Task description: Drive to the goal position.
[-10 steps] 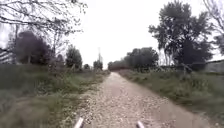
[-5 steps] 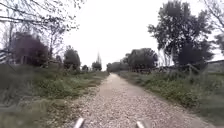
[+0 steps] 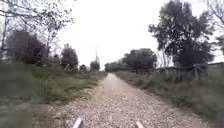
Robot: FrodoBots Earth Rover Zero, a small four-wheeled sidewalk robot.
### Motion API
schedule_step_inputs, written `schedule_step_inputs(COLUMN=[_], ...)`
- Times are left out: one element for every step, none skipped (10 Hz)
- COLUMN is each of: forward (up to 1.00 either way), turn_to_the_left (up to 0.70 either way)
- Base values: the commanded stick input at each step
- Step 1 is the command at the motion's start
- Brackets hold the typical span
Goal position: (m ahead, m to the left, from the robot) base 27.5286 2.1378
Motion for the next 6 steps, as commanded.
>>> schedule_step_inputs(forward=[0.67,0.67,0.67,0.67,0.67,0.67], turn_to_the_left=[0.0,0.0,0.0,0.0,0.0,0.0])
